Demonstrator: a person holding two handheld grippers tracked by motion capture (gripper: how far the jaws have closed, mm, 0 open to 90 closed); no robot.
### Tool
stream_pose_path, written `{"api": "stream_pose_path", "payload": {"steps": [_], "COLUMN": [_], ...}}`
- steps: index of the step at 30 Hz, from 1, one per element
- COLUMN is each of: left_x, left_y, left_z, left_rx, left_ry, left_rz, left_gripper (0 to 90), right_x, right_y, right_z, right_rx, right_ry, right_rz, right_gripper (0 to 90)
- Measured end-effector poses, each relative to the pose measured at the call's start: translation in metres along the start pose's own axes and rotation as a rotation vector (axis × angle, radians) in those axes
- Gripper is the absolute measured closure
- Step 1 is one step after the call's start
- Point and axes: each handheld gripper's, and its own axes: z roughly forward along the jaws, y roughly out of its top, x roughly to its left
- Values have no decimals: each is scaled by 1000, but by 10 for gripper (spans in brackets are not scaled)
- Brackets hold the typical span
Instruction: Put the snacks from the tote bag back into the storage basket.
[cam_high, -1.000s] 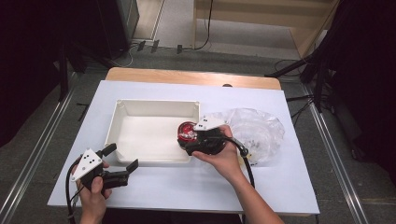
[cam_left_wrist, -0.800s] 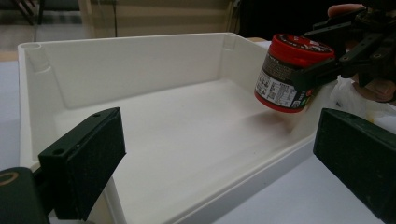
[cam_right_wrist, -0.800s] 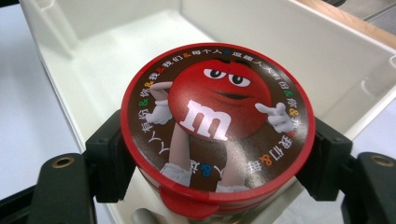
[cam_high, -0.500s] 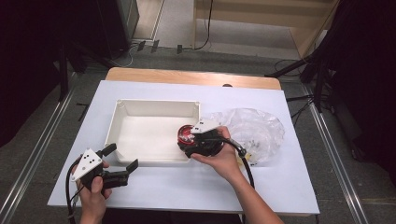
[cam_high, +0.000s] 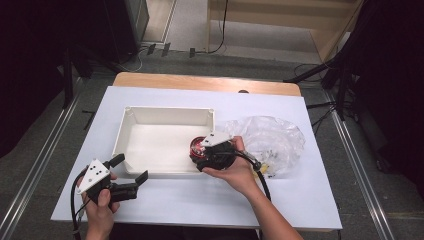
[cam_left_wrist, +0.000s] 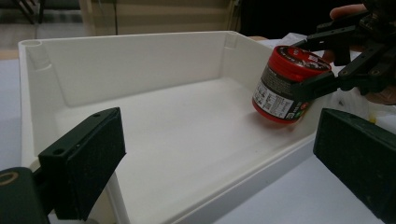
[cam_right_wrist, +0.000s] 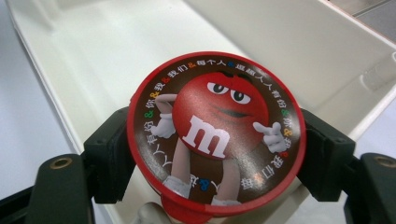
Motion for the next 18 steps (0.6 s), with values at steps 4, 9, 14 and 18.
{"api": "stream_pose_path", "payload": {"steps": [4,9,14,18], "left_x": [0,0,0,2], "left_y": [0,0,0,0], "left_z": [0,1,0,-1], "left_rx": [-1,3,1,-2], "left_ry": [0,-1,1,1], "left_rz": [0,4,1,-4], "left_gripper": [27,27,27,27], "right_x": [-1,-8,-12,-17], "right_y": [0,0,0,-1], "right_z": [-3,-10,-14,-18], "right_rx": [-19,-46,-55,-76], "right_ry": [-13,-25,-21,-26], "right_rz": [19,53,80,107], "right_gripper": [224,230,200,161]}}
